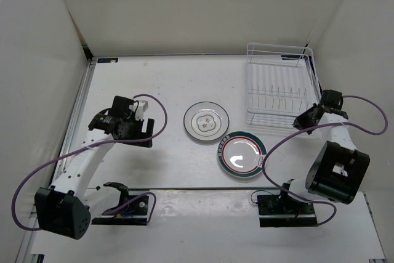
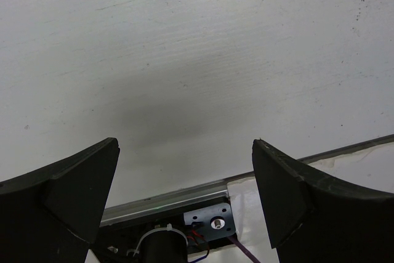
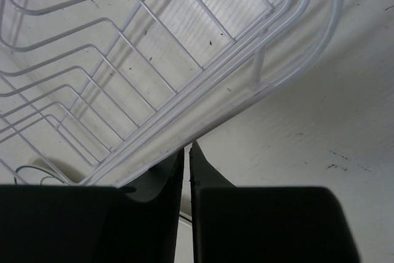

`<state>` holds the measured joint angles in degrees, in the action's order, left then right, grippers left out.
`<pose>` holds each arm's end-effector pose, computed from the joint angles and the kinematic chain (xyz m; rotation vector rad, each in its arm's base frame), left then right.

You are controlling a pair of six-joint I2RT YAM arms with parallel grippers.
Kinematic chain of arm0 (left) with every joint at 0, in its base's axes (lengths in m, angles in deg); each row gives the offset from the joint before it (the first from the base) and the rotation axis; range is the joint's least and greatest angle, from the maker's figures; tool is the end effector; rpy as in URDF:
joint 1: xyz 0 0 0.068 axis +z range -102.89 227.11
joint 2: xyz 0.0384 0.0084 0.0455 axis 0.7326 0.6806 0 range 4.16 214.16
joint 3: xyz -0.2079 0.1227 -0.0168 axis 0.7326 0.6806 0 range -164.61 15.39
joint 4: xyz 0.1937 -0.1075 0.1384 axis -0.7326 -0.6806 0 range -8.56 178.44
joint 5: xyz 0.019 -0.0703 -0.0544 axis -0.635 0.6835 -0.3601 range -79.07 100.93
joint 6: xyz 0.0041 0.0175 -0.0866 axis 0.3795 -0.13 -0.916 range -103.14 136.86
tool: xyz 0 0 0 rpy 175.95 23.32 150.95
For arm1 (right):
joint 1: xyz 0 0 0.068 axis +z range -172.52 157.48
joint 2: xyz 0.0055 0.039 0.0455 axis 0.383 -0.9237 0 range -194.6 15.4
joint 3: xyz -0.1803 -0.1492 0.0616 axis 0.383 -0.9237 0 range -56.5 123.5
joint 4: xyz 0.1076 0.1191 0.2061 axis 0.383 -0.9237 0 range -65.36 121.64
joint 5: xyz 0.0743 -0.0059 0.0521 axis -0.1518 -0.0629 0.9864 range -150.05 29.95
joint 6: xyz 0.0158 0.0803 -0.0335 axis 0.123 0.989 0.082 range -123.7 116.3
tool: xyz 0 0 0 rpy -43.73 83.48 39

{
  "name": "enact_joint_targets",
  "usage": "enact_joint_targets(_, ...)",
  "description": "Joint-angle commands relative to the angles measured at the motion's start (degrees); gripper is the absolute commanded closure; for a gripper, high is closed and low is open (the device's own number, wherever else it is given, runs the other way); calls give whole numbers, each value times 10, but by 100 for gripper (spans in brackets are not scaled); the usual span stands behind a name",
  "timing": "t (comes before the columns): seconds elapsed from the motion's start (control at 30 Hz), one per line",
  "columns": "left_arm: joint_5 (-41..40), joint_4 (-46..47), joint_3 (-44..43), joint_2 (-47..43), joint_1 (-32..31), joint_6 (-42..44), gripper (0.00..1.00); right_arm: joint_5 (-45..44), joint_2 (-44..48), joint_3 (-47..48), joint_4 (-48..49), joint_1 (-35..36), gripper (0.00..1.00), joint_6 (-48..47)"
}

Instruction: Unload the plates from the dish rack

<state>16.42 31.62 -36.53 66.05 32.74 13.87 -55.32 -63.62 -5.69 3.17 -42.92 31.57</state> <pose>0.2133 -0.0625 0.1949 0.2995 2.7314 -0.2154 0.2868 -0.0997 0.1511 1.1708 2.2856 0.2047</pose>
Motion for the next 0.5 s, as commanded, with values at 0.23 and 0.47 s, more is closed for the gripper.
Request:
enact_joint_targets(0.23, 14, -1, -19, -2, 1, 3, 0, 60, 53, 18, 24, 3, 80, -27)
enact_joint_targets(0.47, 18, -2, -20, 1, 1, 3, 0, 143, 90, 4, 65, 14, 72, -24)
